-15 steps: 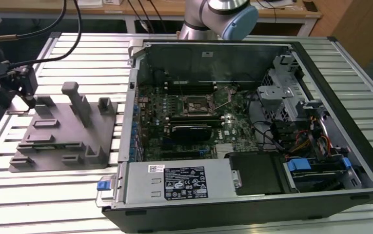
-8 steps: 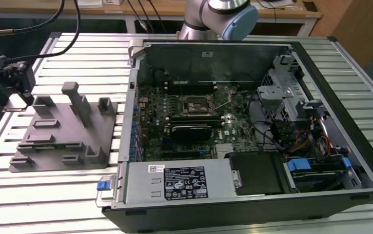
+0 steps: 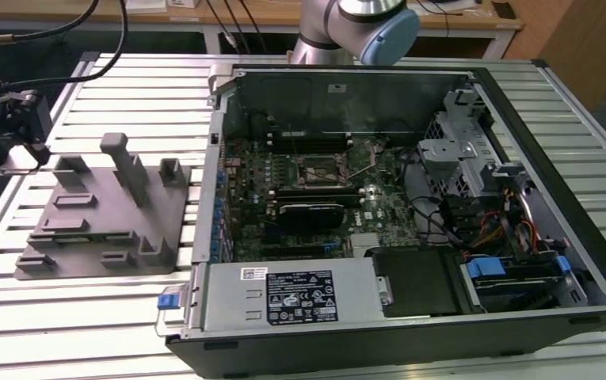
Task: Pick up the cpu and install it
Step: 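Pick up the cpu and move it towards the insertion slot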
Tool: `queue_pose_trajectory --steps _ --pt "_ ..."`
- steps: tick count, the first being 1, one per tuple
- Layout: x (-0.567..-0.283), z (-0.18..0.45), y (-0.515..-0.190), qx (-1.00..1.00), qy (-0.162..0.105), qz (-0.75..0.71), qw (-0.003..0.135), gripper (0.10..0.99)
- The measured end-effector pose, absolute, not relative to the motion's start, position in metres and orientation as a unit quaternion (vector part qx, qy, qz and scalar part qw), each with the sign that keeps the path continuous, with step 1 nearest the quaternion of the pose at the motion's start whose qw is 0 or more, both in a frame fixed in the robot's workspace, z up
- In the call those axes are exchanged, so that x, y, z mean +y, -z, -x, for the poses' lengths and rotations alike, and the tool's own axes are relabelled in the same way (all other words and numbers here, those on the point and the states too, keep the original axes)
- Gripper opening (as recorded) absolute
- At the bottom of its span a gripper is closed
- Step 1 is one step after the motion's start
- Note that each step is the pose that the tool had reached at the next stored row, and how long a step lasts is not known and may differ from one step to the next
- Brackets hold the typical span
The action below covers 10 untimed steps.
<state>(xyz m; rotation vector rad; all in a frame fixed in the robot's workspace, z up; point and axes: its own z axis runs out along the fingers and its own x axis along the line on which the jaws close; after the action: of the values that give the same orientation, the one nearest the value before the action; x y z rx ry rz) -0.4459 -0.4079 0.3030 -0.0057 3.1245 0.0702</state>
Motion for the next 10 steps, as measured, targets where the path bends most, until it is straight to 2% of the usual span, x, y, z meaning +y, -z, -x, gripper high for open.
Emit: queue_pose_trajectory --steps 10 --pt "-0.408 0.446 -0.323 1.0 -0.022 0.002 0.008 0.541"
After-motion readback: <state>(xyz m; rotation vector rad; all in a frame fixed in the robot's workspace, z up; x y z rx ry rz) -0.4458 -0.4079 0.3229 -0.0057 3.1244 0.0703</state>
